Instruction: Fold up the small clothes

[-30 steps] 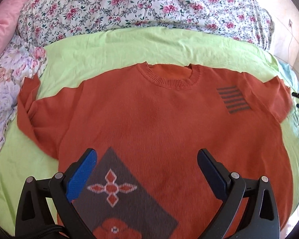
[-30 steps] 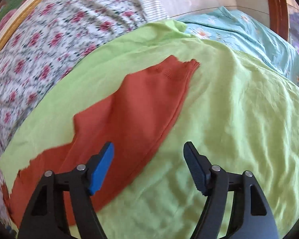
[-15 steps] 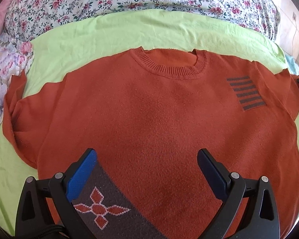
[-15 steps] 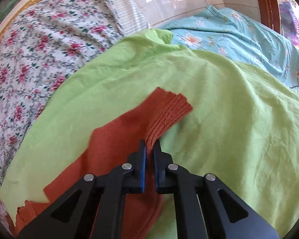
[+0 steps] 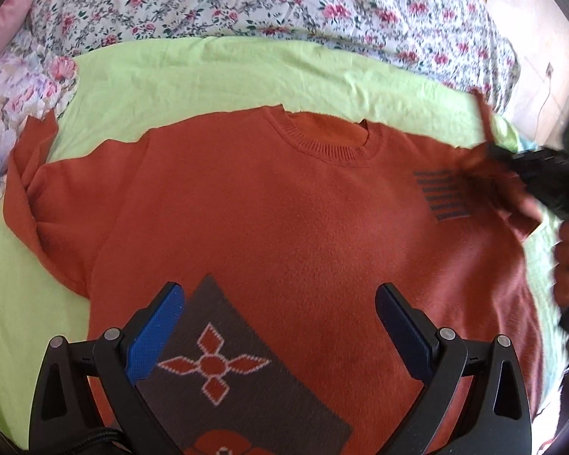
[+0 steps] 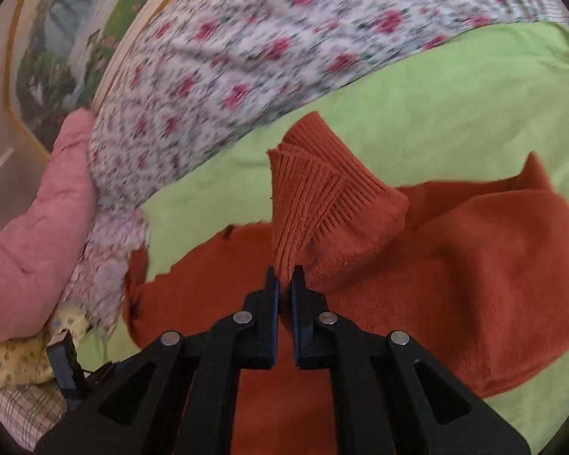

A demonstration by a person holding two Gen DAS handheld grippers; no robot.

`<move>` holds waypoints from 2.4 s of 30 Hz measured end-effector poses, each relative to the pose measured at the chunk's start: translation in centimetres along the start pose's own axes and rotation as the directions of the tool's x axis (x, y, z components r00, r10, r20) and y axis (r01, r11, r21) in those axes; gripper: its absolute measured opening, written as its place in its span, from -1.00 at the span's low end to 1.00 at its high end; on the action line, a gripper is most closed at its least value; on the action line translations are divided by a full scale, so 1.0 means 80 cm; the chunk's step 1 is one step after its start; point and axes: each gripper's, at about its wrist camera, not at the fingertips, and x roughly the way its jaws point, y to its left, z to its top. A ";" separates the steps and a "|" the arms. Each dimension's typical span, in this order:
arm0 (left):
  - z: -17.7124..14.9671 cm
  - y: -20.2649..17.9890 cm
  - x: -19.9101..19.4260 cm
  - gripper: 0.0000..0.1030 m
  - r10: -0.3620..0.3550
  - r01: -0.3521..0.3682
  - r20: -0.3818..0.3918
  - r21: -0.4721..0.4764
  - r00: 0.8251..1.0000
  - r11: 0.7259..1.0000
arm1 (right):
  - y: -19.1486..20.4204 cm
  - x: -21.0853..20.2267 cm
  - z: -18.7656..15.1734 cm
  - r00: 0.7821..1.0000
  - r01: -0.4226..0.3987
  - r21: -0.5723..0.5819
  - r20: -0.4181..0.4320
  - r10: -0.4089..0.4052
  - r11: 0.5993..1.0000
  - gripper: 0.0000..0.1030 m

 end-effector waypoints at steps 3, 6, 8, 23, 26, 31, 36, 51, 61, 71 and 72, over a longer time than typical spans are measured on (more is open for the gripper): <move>-0.001 0.017 -0.008 0.96 -0.021 0.021 0.007 -0.022 1.000 1.000 | 0.048 0.065 -0.028 0.991 -0.093 -0.009 -0.102 0.091 0.996 -0.87; -0.004 0.031 -0.010 0.96 -0.034 0.034 0.008 -0.034 0.999 0.999 | 0.075 0.113 -0.049 0.978 -0.118 -0.023 -0.179 0.112 0.993 -0.87; -0.006 0.038 -0.008 0.96 -0.045 0.045 0.004 -0.042 0.999 0.998 | 0.085 0.132 -0.064 0.969 -0.127 -0.020 -0.214 0.120 0.992 -0.87; 0.036 0.034 0.099 0.96 -0.228 0.209 -0.114 -0.154 0.967 0.966 | 0.060 0.086 -0.071 0.976 -0.157 0.071 -0.141 0.165 0.985 -0.01; 0.051 0.033 0.121 0.93 -0.219 0.199 -0.081 -0.201 0.972 0.959 | 0.039 0.037 -0.070 0.991 -0.112 0.089 -0.064 0.118 0.990 -0.01; 0.066 0.028 0.142 -0.91 -0.294 0.275 -0.048 -0.238 0.954 0.932 | 0.010 -0.023 -0.078 0.999 -0.040 0.137 0.032 0.036 0.990 0.00; 0.060 0.065 0.074 -0.91 -0.195 0.218 0.119 -0.227 0.974 0.949 | -0.015 -0.058 -0.079 0.994 0.034 0.161 0.099 -0.050 0.986 0.00; 0.033 0.104 0.086 -0.91 -0.168 0.178 0.061 -0.238 0.984 0.955 | -0.092 0.041 -0.010 0.901 0.421 -0.009 -0.108 -0.419 0.907 0.00; 0.034 0.107 0.084 -0.84 -0.141 0.148 0.047 -0.189 0.989 0.971 | -0.112 0.035 -0.007 0.898 0.431 -0.018 -0.092 -0.431 0.902 -0.76; 0.014 0.166 0.019 -0.69 -0.101 0.124 0.110 -0.230 0.989 0.965 | -0.041 -0.011 -0.035 0.929 0.371 -0.024 -0.013 -0.371 0.928 -0.20; 0.013 0.172 0.013 -0.66 -0.099 0.125 0.117 -0.233 0.988 0.964 | -0.033 -0.013 -0.042 0.939 0.344 -0.027 -0.016 -0.344 0.939 -0.17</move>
